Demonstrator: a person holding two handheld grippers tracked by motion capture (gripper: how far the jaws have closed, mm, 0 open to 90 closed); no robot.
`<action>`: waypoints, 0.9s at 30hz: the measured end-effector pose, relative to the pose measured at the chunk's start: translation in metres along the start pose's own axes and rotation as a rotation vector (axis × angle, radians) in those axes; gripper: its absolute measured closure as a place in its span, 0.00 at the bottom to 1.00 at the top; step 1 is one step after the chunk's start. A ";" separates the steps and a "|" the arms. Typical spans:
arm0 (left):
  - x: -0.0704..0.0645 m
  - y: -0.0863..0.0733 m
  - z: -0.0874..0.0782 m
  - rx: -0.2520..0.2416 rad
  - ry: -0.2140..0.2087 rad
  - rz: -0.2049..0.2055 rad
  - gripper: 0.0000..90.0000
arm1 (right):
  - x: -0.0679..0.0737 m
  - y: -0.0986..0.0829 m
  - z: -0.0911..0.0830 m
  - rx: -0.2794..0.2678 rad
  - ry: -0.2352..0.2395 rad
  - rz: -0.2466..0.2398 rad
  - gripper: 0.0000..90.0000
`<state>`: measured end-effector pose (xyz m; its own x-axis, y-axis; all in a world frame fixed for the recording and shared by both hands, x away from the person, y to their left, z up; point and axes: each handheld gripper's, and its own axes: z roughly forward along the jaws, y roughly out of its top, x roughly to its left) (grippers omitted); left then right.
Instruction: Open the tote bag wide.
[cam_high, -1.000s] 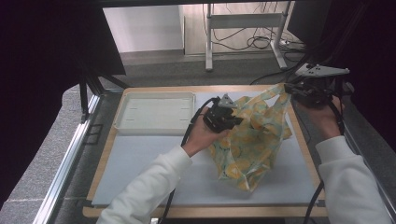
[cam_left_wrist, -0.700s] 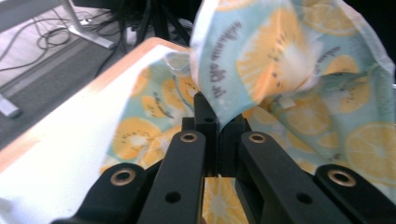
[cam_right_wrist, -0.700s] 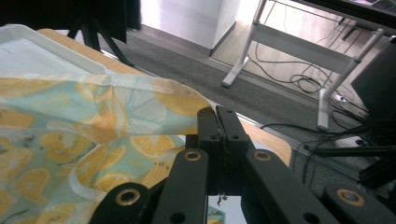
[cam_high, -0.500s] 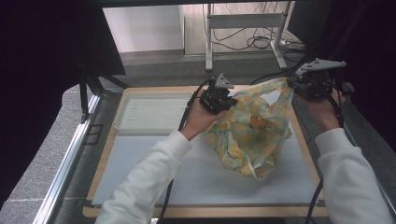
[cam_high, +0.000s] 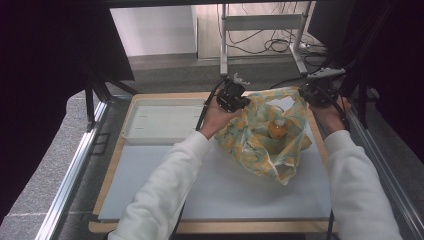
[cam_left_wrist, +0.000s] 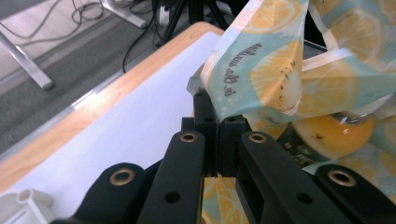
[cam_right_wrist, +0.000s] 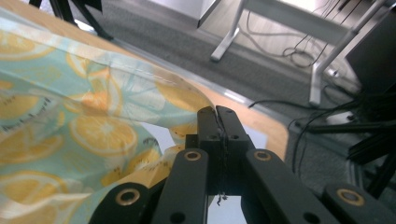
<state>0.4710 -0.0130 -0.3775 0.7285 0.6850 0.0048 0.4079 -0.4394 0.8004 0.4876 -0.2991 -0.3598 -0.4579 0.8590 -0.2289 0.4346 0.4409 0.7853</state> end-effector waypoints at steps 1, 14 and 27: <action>0.000 0.000 0.000 0.000 0.000 0.000 1.00 | 0.000 0.000 0.000 0.000 0.000 0.000 0.99; 0.010 -0.027 0.024 0.070 -0.010 -0.035 1.00 | 0.012 -0.035 0.054 0.126 0.047 -0.006 0.99; 0.010 -0.051 0.051 0.167 -0.004 -0.059 1.00 | 0.013 -0.061 0.082 0.244 0.118 0.043 0.99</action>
<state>0.4859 -0.0136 -0.4489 0.7029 0.7100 -0.0419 0.5353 -0.4893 0.6885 0.5193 -0.2937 -0.4578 -0.5159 0.8485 -0.1183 0.6231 0.4664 0.6279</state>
